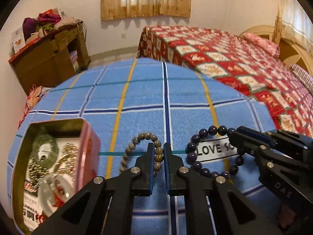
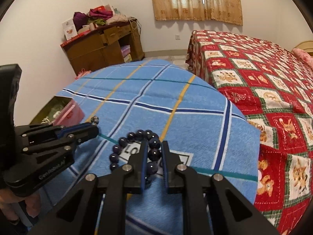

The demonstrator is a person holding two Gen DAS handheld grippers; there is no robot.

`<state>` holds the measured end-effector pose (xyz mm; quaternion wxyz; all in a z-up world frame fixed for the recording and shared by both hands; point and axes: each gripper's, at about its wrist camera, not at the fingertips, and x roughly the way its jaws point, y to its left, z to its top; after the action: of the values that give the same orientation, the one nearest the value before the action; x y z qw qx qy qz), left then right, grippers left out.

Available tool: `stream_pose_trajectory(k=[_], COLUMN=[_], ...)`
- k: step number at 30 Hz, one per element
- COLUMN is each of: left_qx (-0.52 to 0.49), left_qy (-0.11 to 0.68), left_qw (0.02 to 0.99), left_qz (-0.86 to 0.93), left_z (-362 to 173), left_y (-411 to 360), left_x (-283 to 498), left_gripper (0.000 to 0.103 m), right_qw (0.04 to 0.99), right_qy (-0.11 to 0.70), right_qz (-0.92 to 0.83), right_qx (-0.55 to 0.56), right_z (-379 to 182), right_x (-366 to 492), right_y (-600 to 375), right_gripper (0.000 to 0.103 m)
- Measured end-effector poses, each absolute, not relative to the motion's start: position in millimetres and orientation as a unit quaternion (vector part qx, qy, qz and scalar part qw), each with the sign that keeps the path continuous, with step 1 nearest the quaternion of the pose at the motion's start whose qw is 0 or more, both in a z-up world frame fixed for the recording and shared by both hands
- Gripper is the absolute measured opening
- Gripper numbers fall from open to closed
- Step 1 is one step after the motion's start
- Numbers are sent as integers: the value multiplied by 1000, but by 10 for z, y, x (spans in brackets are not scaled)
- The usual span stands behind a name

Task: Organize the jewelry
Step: 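Grasp the black bead bracelet with the right tool while the left tool grasps the grey bead bracelet, then lift both bead bracelets over the pink tin with both tools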

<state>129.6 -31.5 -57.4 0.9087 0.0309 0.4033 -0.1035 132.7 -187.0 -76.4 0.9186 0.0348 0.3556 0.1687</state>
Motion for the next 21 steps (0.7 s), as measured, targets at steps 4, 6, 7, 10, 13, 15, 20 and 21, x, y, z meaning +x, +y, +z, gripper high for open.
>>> stream_pose_trajectory(k=[4,6,7,10,13,15,20,21], left_qx=[27,22,19,11,4,2,-7,-8], left_qy=[379,369,366,352,339,333,321,320], left_qw=[919,923,924,929,935,937,944,944], left_qz=[-106,-110,-111,-112,-109,-103,-80,-74], left_z=[-366,-273,-242,-126,-7,43,125,127], left_y=[-261,-225,-205,-127,-7,66,314,362], left_x=[1111,1016,982,871,763,718,616,611], left_gripper=[8,8,8,8,8,8,8,8], right_qw=[925,927,928,929,931,931,928,927], right_qy=[332,322,319,309,299,294,284,283], right_qz=[183,190,193,202,210,216,241,247], right_qx=[34,27,26,19,13,9,-4,-8], right_z=[-529,-417,-383,-277,-183,-126,-17,0], right_x=[1199,1145,1135,1084,1041,1023,978,977], right_y=[-1822,-1771,-1755,-1691,-1617,-1567,-1371,-1312], right_gripper=[15,15,15,15,15,15,15,15])
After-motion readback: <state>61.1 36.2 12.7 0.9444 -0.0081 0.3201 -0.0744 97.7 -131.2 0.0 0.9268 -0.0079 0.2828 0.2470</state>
